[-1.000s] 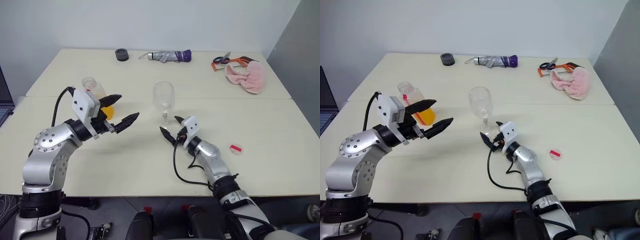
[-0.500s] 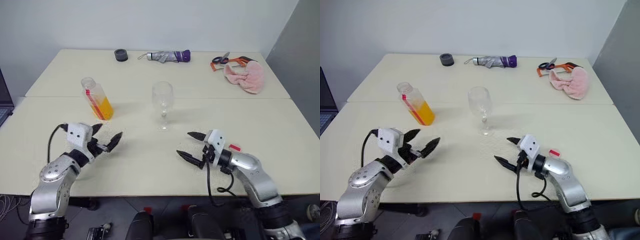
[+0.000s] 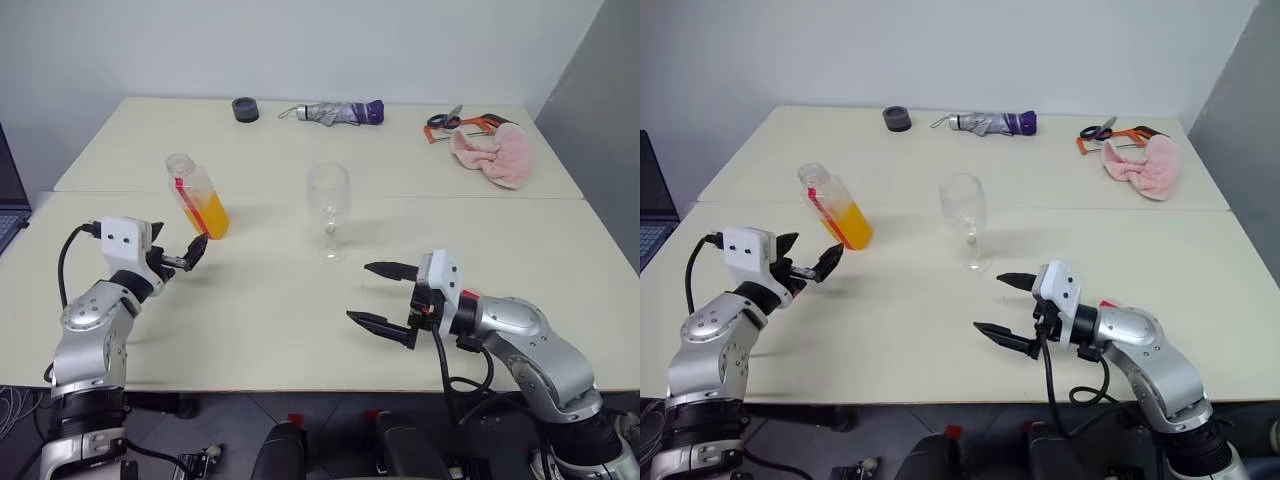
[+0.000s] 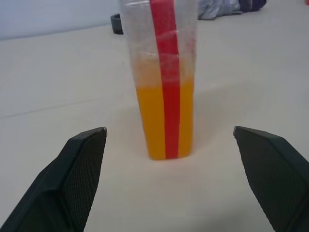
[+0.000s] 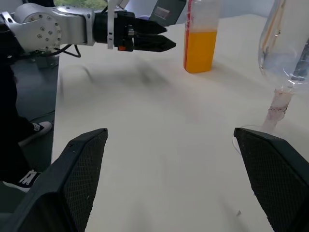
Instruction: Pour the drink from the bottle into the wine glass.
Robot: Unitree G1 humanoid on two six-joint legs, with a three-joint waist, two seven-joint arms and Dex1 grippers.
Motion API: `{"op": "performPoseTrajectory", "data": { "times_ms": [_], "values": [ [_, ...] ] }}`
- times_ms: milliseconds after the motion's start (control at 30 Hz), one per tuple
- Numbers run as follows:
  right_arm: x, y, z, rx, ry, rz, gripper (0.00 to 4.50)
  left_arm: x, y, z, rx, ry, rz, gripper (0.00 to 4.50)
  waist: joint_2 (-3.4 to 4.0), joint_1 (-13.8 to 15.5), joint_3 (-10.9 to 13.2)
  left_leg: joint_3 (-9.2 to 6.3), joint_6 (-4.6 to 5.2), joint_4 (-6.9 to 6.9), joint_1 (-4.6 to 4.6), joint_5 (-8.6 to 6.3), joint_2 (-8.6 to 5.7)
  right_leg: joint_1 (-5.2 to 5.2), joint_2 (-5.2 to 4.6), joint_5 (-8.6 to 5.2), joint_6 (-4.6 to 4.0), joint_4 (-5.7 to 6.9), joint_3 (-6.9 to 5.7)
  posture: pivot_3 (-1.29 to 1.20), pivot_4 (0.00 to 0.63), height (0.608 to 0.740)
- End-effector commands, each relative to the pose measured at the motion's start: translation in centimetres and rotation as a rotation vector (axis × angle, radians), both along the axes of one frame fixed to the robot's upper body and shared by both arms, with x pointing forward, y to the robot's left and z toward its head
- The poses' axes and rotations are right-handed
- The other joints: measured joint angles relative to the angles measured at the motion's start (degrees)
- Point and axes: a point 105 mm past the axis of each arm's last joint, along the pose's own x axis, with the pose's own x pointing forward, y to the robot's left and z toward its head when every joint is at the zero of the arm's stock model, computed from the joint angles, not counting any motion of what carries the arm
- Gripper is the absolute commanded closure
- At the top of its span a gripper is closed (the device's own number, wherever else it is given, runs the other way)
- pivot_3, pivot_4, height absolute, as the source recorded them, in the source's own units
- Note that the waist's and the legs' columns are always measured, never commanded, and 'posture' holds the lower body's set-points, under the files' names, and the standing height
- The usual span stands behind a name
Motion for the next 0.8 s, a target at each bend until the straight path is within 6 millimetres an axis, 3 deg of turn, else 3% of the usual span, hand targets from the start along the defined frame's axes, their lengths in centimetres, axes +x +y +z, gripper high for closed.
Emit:
{"op": "performPoseTrajectory", "data": {
  "times_ms": [33, 800],
  "values": [
    [-0.5, 0.2, 1.2, 0.017, -0.048, 0.019, 0.04, 0.9, 0.1, 1.8, 0.038, -0.050, -0.019, 0.00, 0.00, 0.1, 0.0, 0.00, 0.00, 0.00, -0.01, 0.00, -0.01, 0.00, 0.01, 0.00, 0.00, -0.01, -0.01, 0.00, 0.150, 0.740],
    [0.0, 0.3, 1.3, 0.021, -0.076, 0.011, 0.04, 5.9, -1.2, 5.1, 0.029, -0.139, -0.054, 0.00, -0.02, 0.3, 0.0, -0.07, 0.00, 0.04, -0.08, 0.00, -0.06, -0.01, 0.02, 0.04, -0.06, 0.00, -0.11, 0.00, 0.150, 0.740]
  ]
}}
